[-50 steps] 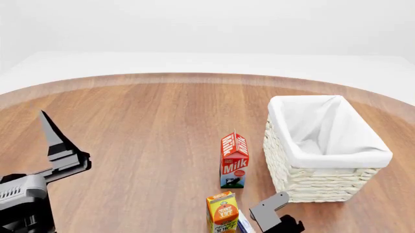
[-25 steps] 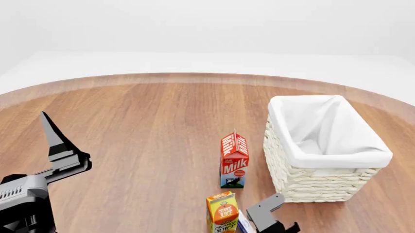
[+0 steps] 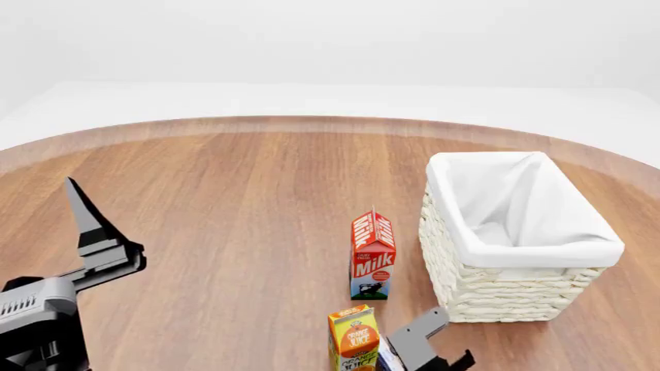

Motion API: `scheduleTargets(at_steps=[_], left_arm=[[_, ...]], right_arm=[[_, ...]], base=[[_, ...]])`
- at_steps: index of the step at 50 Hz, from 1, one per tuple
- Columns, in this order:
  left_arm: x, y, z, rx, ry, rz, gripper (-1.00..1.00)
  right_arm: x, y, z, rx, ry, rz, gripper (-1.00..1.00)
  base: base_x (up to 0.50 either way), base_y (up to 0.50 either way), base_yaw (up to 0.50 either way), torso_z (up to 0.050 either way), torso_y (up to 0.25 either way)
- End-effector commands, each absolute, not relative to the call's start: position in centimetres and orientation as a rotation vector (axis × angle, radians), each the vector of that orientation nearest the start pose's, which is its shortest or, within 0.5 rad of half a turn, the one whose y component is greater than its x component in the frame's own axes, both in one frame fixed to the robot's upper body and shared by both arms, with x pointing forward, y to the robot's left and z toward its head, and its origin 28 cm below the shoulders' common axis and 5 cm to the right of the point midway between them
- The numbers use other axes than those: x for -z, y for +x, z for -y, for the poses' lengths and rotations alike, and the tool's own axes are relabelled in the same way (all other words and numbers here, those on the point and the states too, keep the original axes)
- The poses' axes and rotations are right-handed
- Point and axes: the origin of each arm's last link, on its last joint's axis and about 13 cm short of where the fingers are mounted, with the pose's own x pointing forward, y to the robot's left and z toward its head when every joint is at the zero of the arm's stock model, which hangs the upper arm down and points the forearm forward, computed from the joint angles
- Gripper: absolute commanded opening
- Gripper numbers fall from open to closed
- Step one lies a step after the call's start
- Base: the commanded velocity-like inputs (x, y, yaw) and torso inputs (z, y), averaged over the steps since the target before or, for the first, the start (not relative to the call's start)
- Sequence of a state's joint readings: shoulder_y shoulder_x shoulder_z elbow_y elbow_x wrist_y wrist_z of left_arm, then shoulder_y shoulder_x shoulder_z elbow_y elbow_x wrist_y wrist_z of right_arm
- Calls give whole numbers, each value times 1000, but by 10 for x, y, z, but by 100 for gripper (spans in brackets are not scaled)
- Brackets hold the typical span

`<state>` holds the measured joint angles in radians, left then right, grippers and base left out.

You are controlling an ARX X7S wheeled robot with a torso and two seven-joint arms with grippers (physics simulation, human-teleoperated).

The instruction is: Pick up the cream cheese box and the butter, and put them in the basket.

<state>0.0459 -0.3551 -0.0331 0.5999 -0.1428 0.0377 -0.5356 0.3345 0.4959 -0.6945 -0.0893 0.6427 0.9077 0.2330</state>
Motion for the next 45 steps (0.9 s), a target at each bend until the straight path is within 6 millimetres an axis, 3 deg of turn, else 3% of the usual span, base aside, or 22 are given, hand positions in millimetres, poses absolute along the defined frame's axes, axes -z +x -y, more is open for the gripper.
scheduleTargets(at_steps=[1, 7, 20, 33, 45], left_arm=[[-142, 187, -260, -400, 67, 633, 100], [-142, 185, -260, -402, 68, 633, 100], [-143, 184, -259, -401, 71, 638, 100], [-145, 183, -260, -402, 69, 644, 100], [-148, 182, -261, -404, 68, 649, 100]], right_arm=[[-61, 203, 109, -396, -321, -636, -100], [-96, 183, 115, -367, -310, -525, -100], [-119, 157, 122, -345, -304, -451, -100], [-140, 145, 129, -299, -315, -372, -100], [-179, 137, 144, -186, -345, -213, -100]], base=[[0, 0, 0, 0, 0], [0, 0, 0, 0, 0], [0, 0, 0, 0, 1], [0, 0, 0, 0, 0], [0, 0, 0, 0, 1]])
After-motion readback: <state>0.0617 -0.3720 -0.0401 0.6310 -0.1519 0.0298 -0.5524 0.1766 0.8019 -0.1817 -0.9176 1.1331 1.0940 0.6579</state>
